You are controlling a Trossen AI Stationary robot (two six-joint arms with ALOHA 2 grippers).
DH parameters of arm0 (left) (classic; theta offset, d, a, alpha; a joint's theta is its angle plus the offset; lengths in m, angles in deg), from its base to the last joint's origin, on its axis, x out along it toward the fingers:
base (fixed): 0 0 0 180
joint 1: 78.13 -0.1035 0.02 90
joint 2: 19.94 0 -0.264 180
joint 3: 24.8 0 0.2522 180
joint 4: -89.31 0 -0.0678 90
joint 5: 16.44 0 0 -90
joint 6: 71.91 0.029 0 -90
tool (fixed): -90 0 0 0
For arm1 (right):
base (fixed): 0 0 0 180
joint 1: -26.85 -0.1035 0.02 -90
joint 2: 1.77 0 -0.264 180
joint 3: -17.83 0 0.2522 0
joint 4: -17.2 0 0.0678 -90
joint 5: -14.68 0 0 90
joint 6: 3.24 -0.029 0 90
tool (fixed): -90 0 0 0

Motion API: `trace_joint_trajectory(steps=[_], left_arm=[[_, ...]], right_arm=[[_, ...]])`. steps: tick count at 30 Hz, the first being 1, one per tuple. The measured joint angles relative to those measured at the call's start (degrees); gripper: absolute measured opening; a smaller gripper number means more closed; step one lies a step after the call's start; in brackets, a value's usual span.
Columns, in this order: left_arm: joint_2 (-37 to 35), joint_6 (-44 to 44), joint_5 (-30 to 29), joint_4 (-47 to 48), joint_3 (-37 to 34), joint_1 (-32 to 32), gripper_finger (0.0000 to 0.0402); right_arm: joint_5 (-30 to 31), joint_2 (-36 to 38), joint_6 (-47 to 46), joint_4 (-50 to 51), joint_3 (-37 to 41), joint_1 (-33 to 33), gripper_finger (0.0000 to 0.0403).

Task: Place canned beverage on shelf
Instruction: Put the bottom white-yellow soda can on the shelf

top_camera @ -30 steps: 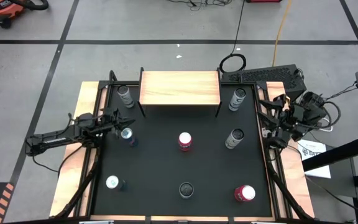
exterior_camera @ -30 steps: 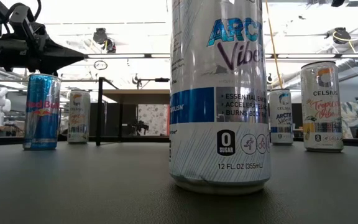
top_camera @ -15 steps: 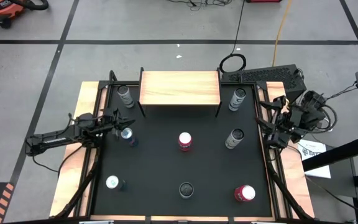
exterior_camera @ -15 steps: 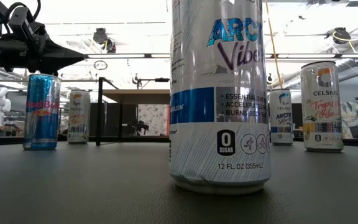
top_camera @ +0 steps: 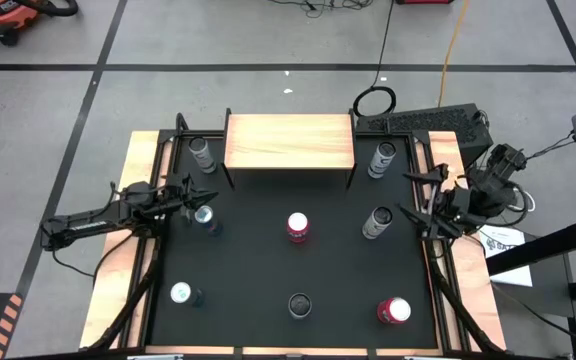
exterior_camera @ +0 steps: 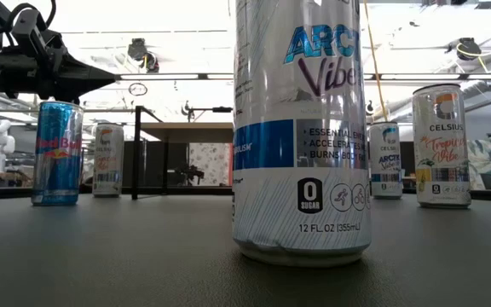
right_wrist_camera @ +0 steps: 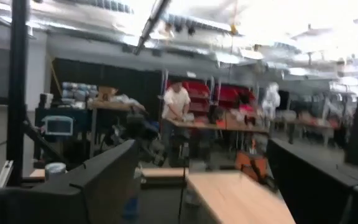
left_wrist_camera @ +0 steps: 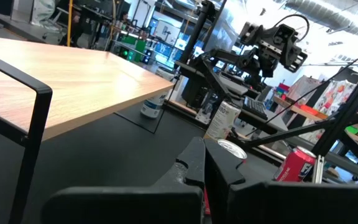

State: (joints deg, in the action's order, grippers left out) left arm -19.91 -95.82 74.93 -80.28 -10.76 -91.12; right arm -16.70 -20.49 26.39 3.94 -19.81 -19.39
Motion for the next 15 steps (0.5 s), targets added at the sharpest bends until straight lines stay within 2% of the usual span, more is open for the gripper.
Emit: trace_joint_trajectory(steps=[8, 15], left_arm=[[0.00, -2.74, 1.78, 0.00, -0.02, 0.01, 0.0000], [0.00, -2.72, 2.50, 0.00, -0.02, 0.00, 0.0000]], right_arm=[[13.72, 0.02, -13.98, 10.58, 0.00, 0.00, 0.0332], [14.86, -0.02, -24.11, 19.34, 0.02, 0.00, 0.0332]])
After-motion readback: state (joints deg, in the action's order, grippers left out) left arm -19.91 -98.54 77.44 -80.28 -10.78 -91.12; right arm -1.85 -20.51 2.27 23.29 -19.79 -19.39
